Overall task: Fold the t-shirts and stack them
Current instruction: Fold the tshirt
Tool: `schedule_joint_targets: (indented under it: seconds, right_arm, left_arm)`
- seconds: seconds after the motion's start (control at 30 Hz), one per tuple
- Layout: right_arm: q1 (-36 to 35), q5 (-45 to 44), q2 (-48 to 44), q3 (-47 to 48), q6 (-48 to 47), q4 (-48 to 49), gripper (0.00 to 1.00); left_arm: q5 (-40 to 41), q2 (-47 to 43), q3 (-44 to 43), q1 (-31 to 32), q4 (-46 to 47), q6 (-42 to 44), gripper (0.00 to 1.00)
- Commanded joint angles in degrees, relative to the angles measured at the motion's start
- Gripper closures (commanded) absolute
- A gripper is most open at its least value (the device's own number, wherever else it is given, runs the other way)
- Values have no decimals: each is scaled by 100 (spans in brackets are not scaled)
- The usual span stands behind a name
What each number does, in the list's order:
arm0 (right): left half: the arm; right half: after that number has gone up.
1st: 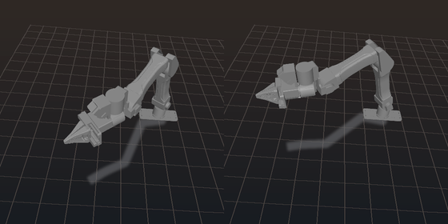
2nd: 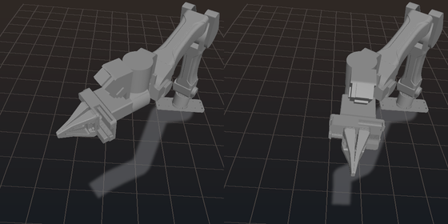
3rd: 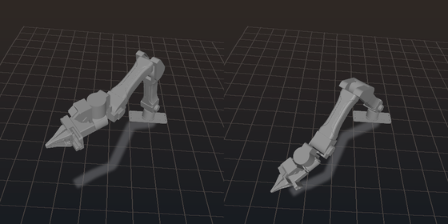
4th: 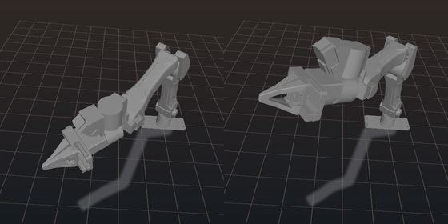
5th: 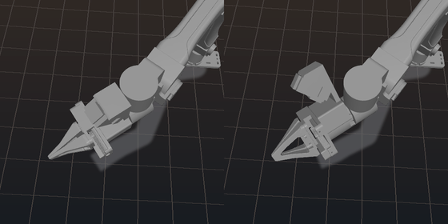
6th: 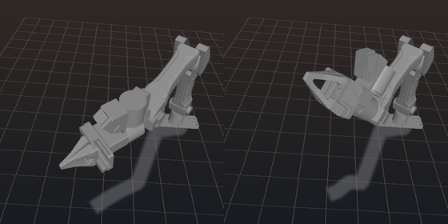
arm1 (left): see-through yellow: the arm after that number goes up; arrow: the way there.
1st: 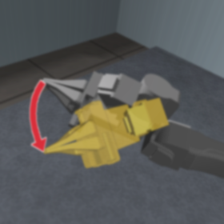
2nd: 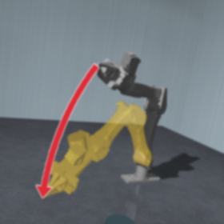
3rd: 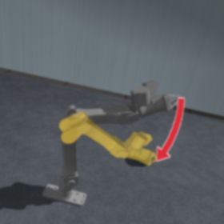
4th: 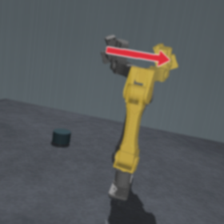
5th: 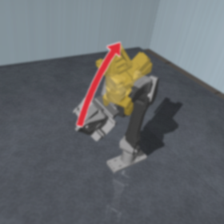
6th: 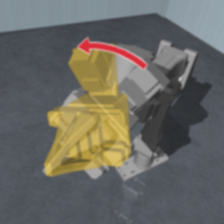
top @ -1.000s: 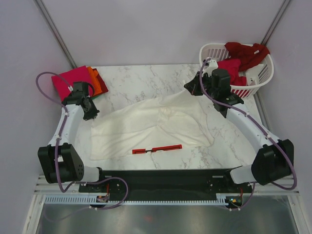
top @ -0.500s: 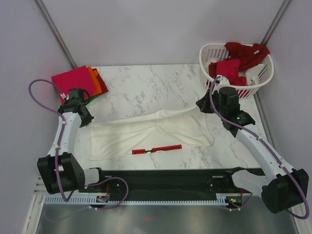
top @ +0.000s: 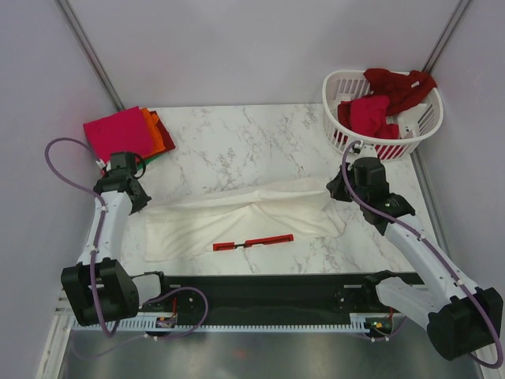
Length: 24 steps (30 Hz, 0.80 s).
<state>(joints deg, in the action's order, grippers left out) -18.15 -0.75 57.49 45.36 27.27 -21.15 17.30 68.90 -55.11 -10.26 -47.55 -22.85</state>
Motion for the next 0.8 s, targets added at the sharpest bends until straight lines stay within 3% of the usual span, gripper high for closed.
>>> schedule_joint_targets:
  seconds: [0.0,0.17,0.27,0.3,0.4,0.43,0.47,0.5,0.6,0.7,0.77]
  right_arm:
    - [5,-355,-273,51,25,-126,100]
    - [5,-610,-546,-71,-2,-582,100]
    - [-4,-628,-634,-308,173,-715,100]
    - [-4,-576,-643,-396,243,-742,100]
    - [-4,-382,-652,-765,376,-742,98]
    - [5,-329,-634,-879,385,-733,89]
    - [-4,-259,-573,-915,402,-733,78]
    - [5,-241,-547,-941,446,-750,53]
    - [5,-381,-441,-828,666,-882,15]
    - [-4,-566,-309,-687,806,-979,6]
    - [-4,-549,-222,-695,859,-935,6]
  left_arm:
    - [-104,-175,150,-37,44,-114,93]
    - [-60,-290,299,-37,0,-158,90]
    - [72,-413,343,-37,-44,-308,81]
    - [72,-430,343,-37,-44,-316,68]
    - [89,-378,326,-37,-61,-316,63]
    - [89,-308,317,-37,-53,-299,62]
    - [124,-281,291,-37,-70,-299,54]
    - [133,-255,264,-37,-88,-299,48]
    - [186,-228,124,-46,-132,-351,38]
    - [90,-193,-26,-46,-132,-378,38]
    - [-172,-106,-113,-29,-114,-395,40]
